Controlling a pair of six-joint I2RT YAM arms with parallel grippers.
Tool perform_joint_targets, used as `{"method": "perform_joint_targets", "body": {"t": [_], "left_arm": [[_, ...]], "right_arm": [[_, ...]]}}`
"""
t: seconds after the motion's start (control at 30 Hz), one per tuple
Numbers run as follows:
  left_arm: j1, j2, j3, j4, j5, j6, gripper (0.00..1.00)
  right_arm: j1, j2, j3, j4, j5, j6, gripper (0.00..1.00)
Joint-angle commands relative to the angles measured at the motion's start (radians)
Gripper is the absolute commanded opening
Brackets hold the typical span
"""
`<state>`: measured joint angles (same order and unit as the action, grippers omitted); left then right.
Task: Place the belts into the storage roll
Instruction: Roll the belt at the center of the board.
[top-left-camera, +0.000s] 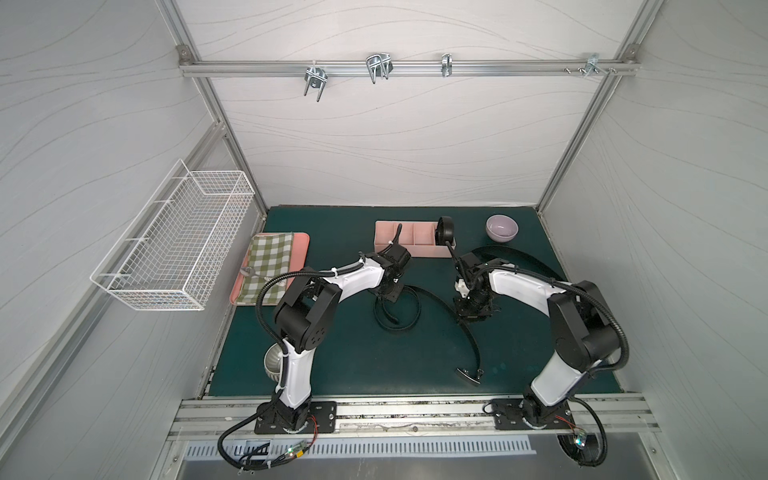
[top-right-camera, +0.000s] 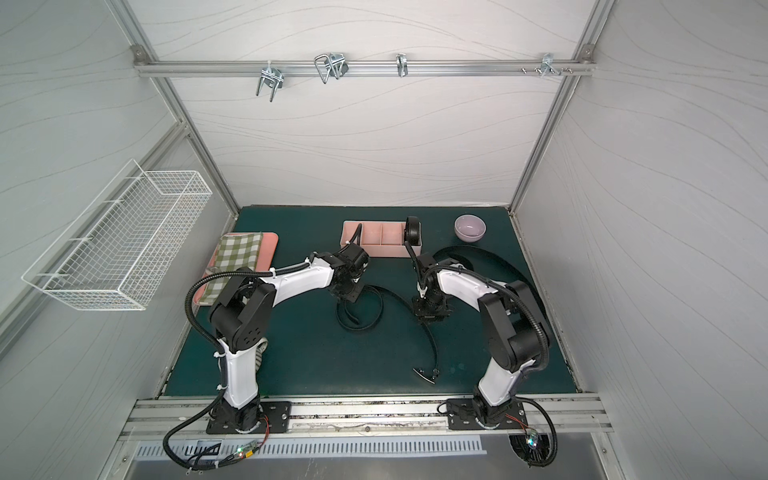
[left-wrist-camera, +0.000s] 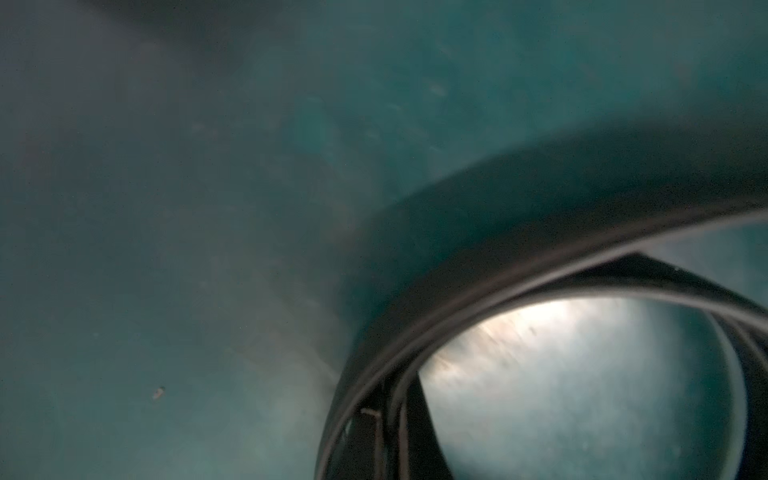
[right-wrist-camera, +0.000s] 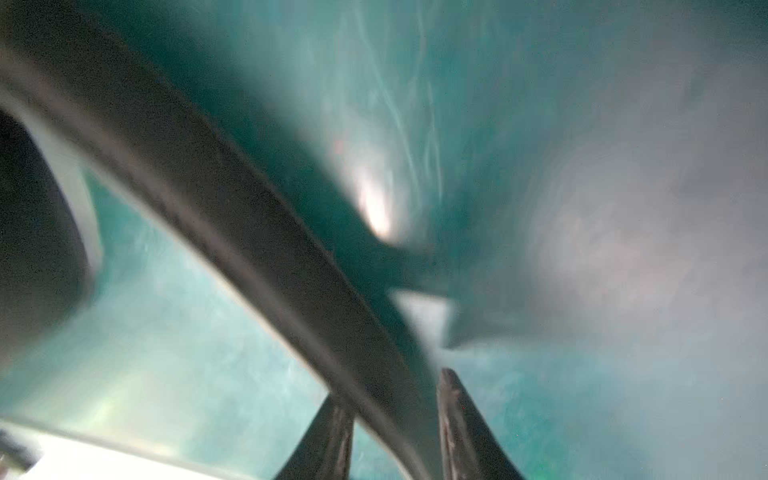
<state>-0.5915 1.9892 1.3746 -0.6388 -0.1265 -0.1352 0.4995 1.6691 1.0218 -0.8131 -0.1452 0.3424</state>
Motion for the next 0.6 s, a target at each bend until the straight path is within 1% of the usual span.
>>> {"method": "perform_joint_targets", "body": {"t": [0.0, 0.03, 0.1, 0.23, 0.33, 0.37, 0.43, 0.5, 0.57], "left_arm": [[0.051, 0.024, 0.030, -0.112, -0.004, -0.192, 0.00], [0.057, 0.026, 0.033, -0.115, 0.010, -0.212, 0.00], [0.059, 0.033, 0.049, -0.133, 0.020, -0.231, 0.00], [0.061, 0.045, 0.069, -0.154, 0.033, -0.248, 0.00], [0.063, 0.041, 0.069, -0.164, 0.048, -0.254, 0.00], [0.063, 0.040, 0.068, -0.167, 0.052, -0.255, 0.00], [0.062, 0.035, 0.065, -0.171, 0.068, -0.251, 0.00], [0.063, 0.033, 0.064, -0.179, 0.095, -0.243, 0.00], [0.062, 0.037, 0.063, -0.197, 0.120, -0.231, 0.00]], "right_arm": [[0.028, -0.080, -0.057, 0.021, -0.187, 0.138, 0.29], [0.046, -0.101, -0.082, 0.076, -0.241, 0.202, 0.28], [0.098, -0.130, -0.126, 0.192, -0.301, 0.347, 0.26], [0.248, -0.106, -0.141, 0.423, -0.348, 0.606, 0.22], [0.315, -0.077, -0.140, 0.559, -0.360, 0.738, 0.20], [0.326, -0.068, -0.135, 0.582, -0.361, 0.755, 0.20], [0.327, -0.056, -0.113, 0.552, -0.337, 0.732, 0.24], [0.316, -0.075, -0.103, 0.486, -0.286, 0.663, 0.28], [0.296, -0.125, -0.120, 0.456, -0.234, 0.565, 0.35]]}}
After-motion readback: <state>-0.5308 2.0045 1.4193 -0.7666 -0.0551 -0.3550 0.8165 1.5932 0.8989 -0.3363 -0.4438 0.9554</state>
